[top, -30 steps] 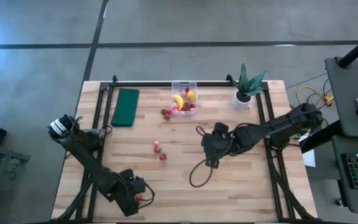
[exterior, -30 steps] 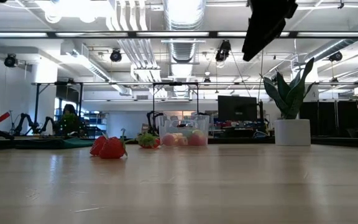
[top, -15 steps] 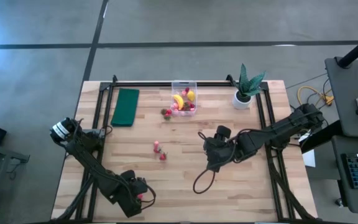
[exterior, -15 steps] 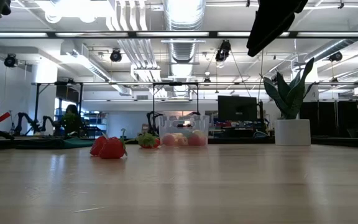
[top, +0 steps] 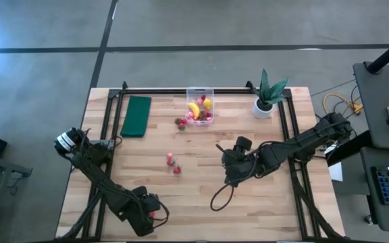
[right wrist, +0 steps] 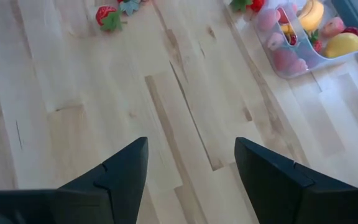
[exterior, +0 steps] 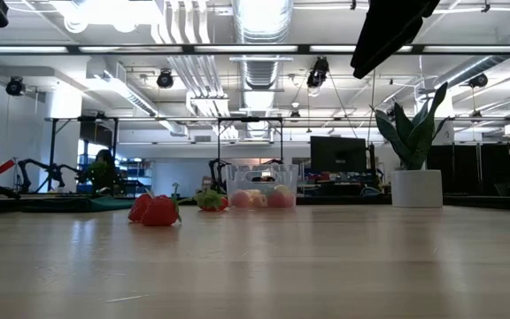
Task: Pick and placing Produce into tupperware
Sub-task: Put the red strawberry into the transparent bin
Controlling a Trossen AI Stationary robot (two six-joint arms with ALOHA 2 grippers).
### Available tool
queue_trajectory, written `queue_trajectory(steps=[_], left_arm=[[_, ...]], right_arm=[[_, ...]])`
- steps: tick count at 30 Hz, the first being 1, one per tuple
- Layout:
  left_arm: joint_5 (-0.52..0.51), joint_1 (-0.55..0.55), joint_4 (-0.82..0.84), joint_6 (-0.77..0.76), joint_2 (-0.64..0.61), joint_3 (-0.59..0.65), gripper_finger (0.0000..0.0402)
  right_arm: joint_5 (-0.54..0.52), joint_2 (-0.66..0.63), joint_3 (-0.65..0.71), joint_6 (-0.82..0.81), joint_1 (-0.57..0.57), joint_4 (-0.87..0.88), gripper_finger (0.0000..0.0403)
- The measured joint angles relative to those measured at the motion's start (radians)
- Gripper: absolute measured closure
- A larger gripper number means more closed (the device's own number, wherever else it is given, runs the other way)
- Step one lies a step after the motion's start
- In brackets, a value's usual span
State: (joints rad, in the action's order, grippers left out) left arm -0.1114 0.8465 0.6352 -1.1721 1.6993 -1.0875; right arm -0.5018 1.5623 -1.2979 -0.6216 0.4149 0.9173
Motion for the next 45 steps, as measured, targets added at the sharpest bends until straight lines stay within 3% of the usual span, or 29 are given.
queue_trajectory(steps=[45], left_arm=[[-0.009,-0.001,-0.042,-0.052,-0.002,0.124,0.0175]], right_arm=[[-0.024,0.001,0.102,-0.034,0.000,-0.001,0.0170]])
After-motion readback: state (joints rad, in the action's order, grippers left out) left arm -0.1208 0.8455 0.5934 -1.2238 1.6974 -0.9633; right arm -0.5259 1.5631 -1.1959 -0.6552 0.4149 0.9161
